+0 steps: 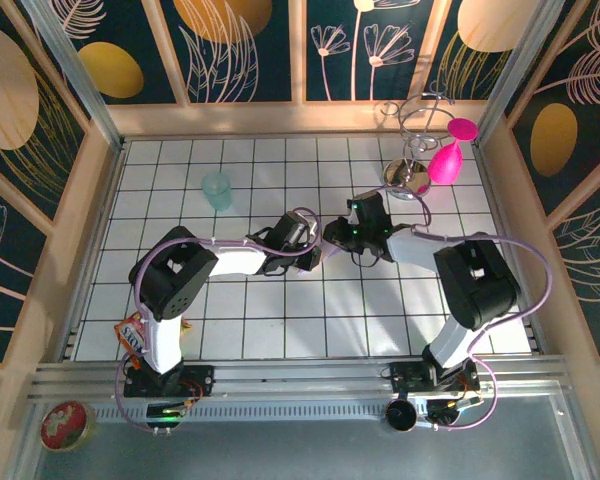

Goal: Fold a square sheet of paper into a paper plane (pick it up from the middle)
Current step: Fold the wing for the fifth time at the center of the table.

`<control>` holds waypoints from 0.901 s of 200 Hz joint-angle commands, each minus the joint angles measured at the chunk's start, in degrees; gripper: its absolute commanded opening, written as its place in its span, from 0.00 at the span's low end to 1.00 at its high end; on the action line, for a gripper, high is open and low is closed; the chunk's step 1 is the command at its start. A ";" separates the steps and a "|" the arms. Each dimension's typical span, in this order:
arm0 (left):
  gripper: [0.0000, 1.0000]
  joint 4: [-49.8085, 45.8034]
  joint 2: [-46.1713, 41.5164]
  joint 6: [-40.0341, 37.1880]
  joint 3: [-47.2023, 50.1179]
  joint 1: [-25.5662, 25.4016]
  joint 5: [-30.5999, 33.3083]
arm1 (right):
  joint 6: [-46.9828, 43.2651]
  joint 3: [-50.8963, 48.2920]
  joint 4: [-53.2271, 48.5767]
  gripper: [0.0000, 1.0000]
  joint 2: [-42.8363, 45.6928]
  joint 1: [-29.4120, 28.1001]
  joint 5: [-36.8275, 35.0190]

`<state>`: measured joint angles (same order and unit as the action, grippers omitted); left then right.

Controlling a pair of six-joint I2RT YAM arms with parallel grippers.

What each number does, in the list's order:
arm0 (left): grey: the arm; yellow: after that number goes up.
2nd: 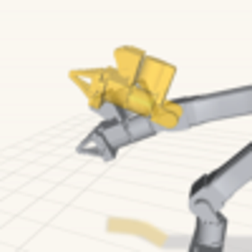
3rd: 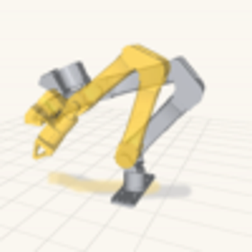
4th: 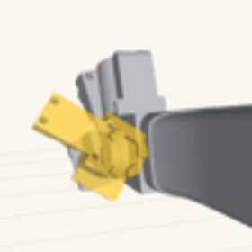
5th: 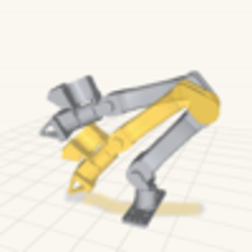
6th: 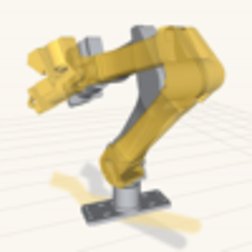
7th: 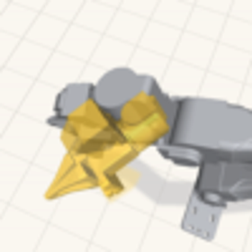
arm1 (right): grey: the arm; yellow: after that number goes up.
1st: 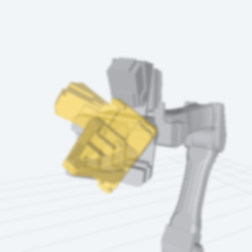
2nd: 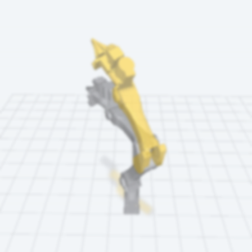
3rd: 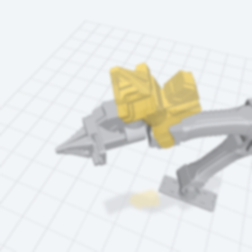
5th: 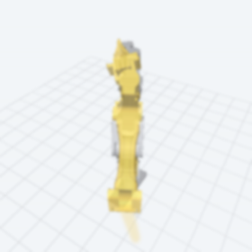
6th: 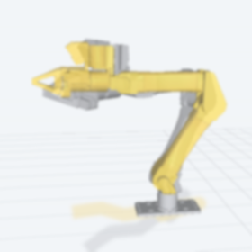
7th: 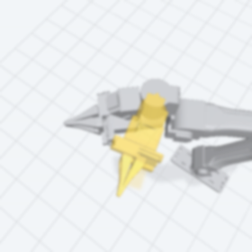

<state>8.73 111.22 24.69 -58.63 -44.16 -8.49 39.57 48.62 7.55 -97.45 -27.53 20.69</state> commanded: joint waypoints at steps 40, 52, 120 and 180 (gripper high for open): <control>0.20 -2.32 1.81 1.40 -0.26 0.15 -3.92 | 0.39 2.03 1.80 0.18 -4.92 1.30 -1.26; 0.20 -2.32 1.79 1.63 -0.26 0.25 -4.38 | 0.33 1.97 1.71 0.18 -5.54 1.46 -1.26; 0.20 -2.05 1.63 2.72 -0.27 1.14 -6.13 | 0.33 1.50 0.25 0.17 -6.98 1.77 -2.86; 0.33 -0.73 -5.70 6.97 -0.09 2.74 -9.00 | 0.98 1.01 -1.38 0.16 -8.55 1.95 -3.64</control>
<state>8.51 110.65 28.86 -58.61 -41.95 -14.98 39.75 49.52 8.19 -104.09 -26.11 19.18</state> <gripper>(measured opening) 0.292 0.165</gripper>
